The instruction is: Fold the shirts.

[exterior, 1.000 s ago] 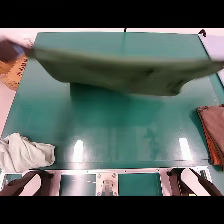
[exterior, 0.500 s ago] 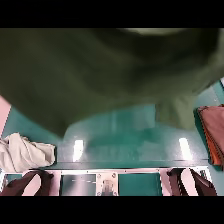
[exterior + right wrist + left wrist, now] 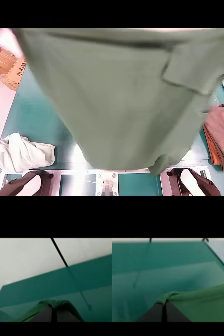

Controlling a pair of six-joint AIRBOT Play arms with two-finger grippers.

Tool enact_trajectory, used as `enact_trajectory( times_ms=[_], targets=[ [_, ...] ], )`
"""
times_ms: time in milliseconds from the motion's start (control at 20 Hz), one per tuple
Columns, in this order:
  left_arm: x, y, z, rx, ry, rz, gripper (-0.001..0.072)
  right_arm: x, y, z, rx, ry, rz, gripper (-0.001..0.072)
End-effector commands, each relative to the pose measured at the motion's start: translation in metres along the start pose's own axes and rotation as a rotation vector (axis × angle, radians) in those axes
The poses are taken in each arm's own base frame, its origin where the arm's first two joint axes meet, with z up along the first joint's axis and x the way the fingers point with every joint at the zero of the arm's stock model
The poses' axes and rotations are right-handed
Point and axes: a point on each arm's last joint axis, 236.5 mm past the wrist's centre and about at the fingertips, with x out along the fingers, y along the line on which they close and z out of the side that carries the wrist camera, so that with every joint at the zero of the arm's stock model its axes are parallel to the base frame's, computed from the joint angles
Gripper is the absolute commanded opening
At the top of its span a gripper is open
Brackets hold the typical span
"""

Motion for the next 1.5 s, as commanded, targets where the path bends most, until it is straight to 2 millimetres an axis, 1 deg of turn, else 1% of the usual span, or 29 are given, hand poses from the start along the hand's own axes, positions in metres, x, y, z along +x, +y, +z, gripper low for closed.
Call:
enact_trajectory(
  times_ms=[0, 50, 100, 150, 250, 300, 350, 450, 550, 650, 700, 750, 800, 850, 950, 1000, 1100, 1200, 1300, 1450],
  targets=[
    [0.116, 0.069, -0.094, -0.158, 0.205, 0.003, 0.0021, 0.100, -0.079, -0.103, 0.102, 0.202, -0.057, 0.0016],
    [0.144, 0.089, -0.115, -0.205, 0.249, 0.016, 0.0021, 0.126, -0.103, -0.125, 0.145, 0.248, -0.088, 0.0016],
    [0.165, 0.109, -0.131, -0.253, 0.271, 0.035, 0.0021, 0.148, -0.128, -0.143, 0.183, 0.284, -0.122, 0.0016],
    [0.184, 0.127, -0.147, -0.304, 0.287, 0.052, 0.0021, 0.166, -0.147, -0.158, 0.209, 0.319, -0.142, 0.0016],
    [0.212, 0.156, -0.170, -0.365, 0.310, 0.086, 0.0021, 0.200, -0.177, -0.179, 0.246, 0.377, -0.159, 0.0016],
    [0.223, 0.165, -0.176, -0.385, 0.314, 0.090, 0.0021, 0.216, -0.187, -0.186, 0.253, 0.393, -0.162, 0.0016],
    [0.232, 0.172, -0.180, -0.401, 0.313, 0.094, 0.0021, 0.229, -0.195, -0.190, 0.258, 0.405, -0.160, 0.0017],
    [0.244, 0.185, -0.176, -0.411, 0.287, 0.110, 0.0021, 0.253, -0.205, -0.191, 0.262, 0.416, -0.145, 0.0017],
    [0.251, 0.194, -0.162, -0.404, 0.244, 0.123, 0.0021, 0.271, -0.211, -0.183, 0.272, 0.396, -0.136, 0.0017],
    [0.254, 0.202, -0.147, -0.391, 0.195, 0.141, 0.0021, 0.282, -0.213, -0.169, 0.260, 0.368, -0.128, 0.0017],
    [0.256, 0.205, -0.145, -0.394, 0.180, 0.149, 0.0021, 0.284, -0.213, -0.164, 0.252, 0.359, -0.125, 0.0017],
    [0.257, 0.205, -0.148, -0.395, 0.188, 0.148, 0.0021, 0.284, -0.214, -0.163, 0.244, 0.358, -0.128, 0.0016],
    [0.257, 0.204, -0.155, -0.393, 0.213, 0.141, 0.0021, 0.283, -0.216, -0.165, 0.232, 0.370, -0.132, 0.0016],
    [0.258, 0.201, -0.164, -0.396, 0.247, 0.128, 0.0021, 0.278, -0.218, -0.172, 0.213, 0.403, -0.137, 0.0015],
    [0.257, 0.196, -0.184, -0.388, 0.325, 0.111, 0.0021, 0.264, -0.224, -0.192, 0.167, 0.510, -0.146, 0.0015],
    [0.255, 0.195, -0.194, -0.376, 0.367, 0.106, 0.0021, 0.255, -0.229, -0.206, 0.130, 0.580, -0.159, 0.0015],
    [0.246, 0.190, -0.218, -0.357, 0.476, 0.098, 0.0021, 0.235, -0.244, -0.232, 0.082, 0.704, -0.220, 0.0014],
    [0.234, 0.190, -0.237, -0.359, 0.569, 0.116, 0.0021, 0.218, -0.260, -0.251, 0.055, 0.791, -0.281, 0.0014],
    [0.228, 0.194, -0.247, -0.353, 0.614, 0.142, 0.0021, 0.207, -0.264, -0.267, 0.047, 0.853, -0.296, 0.0014],
    [0.230, 0.189, -0.249, -0.358, 0.623, 0.142, 0.0021, 0.203, -0.265, -0.278, 0.061, 0.875, -0.297, 0.0015]
  ],
)
